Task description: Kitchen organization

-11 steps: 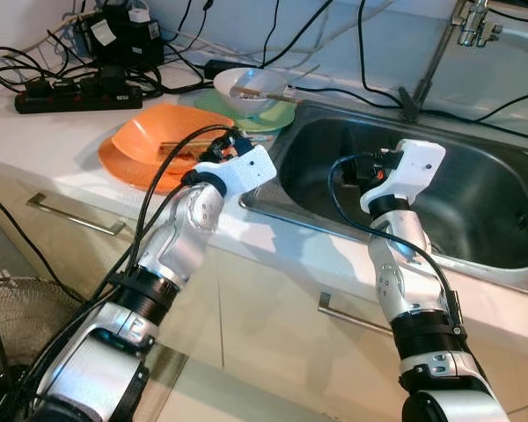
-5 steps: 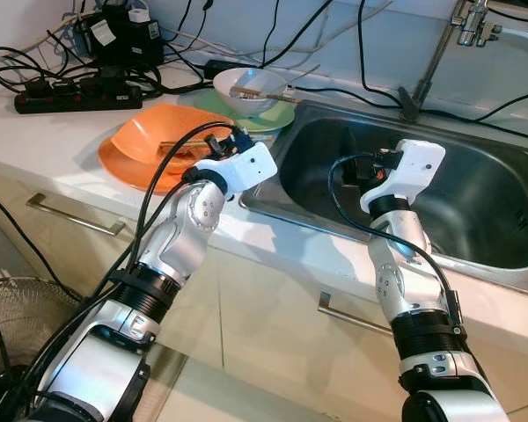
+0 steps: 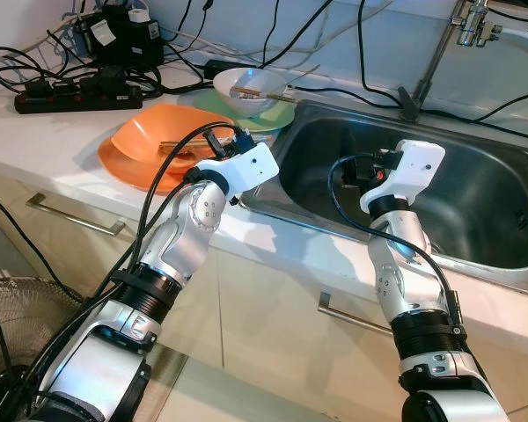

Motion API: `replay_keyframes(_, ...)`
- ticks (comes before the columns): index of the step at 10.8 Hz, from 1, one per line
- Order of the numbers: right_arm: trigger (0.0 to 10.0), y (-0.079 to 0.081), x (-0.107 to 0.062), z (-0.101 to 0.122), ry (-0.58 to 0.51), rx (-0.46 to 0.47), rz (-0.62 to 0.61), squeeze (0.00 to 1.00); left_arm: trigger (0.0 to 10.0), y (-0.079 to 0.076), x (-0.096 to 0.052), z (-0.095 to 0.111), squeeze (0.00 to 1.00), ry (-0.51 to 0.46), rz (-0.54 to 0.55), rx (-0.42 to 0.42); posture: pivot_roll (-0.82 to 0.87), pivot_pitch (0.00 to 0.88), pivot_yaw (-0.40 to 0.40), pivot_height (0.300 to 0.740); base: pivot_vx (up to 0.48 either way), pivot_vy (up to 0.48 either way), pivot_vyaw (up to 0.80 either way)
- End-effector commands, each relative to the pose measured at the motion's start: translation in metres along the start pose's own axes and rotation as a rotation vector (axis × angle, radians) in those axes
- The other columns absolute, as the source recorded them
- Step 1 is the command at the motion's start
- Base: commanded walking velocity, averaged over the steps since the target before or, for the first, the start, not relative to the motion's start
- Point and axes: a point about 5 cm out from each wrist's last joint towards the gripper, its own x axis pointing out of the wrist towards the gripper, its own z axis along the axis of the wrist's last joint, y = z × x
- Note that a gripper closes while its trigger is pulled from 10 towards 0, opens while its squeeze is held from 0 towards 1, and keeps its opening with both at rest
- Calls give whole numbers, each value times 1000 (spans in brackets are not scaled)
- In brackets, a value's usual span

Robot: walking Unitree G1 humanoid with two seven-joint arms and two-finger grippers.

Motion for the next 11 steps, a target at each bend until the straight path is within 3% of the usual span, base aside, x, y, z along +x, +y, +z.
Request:
replay_keyframes(1,10000,0,3,3,-10,10,-3,0,0,2,1,5,0,-11,10,8,194,13,-58,725,0,0,0)
replay_keyframes(3,10000,0,3,3,-10,10,-3,0,0,8,1,10,0,-36,54,15,194,13,-58,725,0,0,0)
replay_keyframes(4,10000,0,3,3,-10,11,-4,0,1569,14,-1,13,0,-45,96,22,193,12,-58,725,0,0,0)
replay_keyframes(5,10000,-1,3,2,-10,11,-3,0,10000,21,-3,17,0,-60,145,20,197,12,-61,725,0,0,0)
replay_keyframes(11,10000,1,5,2,-8,12,5,0,10000,29,-7,23,0,-63,201,-14,199,3,-63,725,0,0,0)
